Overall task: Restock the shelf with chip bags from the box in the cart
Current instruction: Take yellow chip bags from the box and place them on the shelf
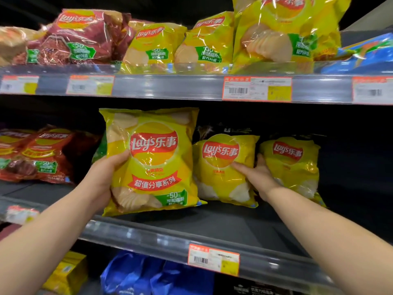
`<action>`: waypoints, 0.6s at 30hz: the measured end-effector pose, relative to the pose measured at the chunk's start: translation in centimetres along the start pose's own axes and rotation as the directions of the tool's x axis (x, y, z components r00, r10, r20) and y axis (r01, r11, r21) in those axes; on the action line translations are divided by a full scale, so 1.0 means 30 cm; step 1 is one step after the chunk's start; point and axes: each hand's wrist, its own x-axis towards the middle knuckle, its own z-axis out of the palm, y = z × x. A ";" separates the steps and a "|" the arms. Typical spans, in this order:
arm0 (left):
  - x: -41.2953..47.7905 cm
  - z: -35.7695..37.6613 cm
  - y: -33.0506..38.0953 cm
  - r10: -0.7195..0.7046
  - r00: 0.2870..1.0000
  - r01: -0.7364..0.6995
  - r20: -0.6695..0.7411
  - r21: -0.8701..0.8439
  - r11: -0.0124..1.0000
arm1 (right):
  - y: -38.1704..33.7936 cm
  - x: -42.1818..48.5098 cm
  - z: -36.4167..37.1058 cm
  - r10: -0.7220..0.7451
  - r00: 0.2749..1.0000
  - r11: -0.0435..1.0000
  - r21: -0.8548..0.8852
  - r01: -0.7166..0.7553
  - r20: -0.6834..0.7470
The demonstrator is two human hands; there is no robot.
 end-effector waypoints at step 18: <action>-0.087 0.539 -0.166 -0.171 0.917 0.162 0.359 0.054 0.985 | -0.154 -0.245 -0.306 0.126 0.956 0.988 -0.119 -0.097 0.265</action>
